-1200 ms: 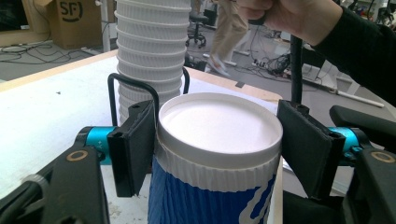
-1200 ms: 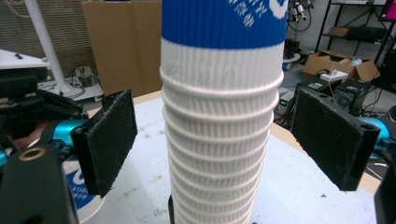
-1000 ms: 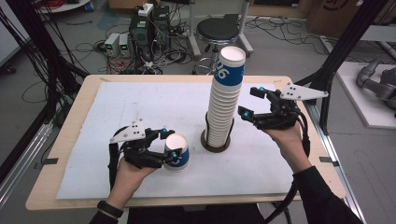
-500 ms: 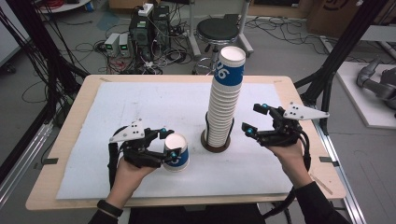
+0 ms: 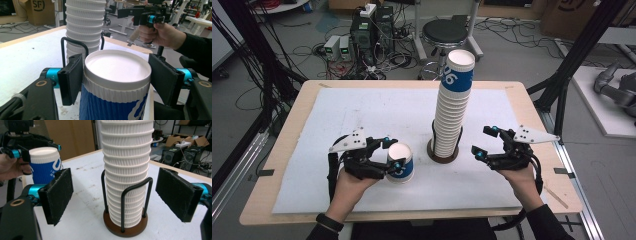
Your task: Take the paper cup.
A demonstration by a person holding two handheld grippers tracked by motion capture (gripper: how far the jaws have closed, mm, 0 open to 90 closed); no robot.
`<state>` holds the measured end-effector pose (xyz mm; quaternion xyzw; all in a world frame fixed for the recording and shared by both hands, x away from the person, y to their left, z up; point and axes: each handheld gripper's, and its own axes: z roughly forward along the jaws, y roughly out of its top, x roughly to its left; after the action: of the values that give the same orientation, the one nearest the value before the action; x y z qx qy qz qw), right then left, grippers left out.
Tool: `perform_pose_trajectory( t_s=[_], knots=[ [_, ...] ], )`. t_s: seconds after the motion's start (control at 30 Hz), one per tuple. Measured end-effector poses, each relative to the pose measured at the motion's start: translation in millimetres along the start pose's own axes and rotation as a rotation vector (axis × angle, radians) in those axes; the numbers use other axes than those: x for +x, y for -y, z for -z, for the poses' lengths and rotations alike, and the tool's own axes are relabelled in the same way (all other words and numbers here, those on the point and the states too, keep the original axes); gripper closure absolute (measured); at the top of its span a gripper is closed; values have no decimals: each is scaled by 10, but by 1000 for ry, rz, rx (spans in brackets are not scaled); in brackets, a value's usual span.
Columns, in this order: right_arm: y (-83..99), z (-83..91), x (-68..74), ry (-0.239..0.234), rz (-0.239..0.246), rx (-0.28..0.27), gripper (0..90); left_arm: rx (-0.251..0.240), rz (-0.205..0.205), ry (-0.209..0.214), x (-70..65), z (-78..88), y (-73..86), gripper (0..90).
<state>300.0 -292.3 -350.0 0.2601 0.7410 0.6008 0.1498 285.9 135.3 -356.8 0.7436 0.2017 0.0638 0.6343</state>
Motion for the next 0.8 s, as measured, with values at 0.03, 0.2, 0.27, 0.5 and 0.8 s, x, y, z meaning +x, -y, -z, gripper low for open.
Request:
perform_pose_trajectory(
  t_s=[0.03,0.2,0.27,0.5,0.8],
  knots=[
    [16,3,2,4,2,3,150,-2,0,0,2,0,1,303],
    [94,-4,15,8,6,20,150,-2,2,3,10,-2,8,303],
    [117,-13,18,8,3,29,150,1,2,4,11,-9,15,303],
    [173,-23,17,15,13,37,150,2,0,11,21,-36,20,303],
    [204,-21,21,4,12,54,150,6,2,22,34,-81,29,303]
  ],
)
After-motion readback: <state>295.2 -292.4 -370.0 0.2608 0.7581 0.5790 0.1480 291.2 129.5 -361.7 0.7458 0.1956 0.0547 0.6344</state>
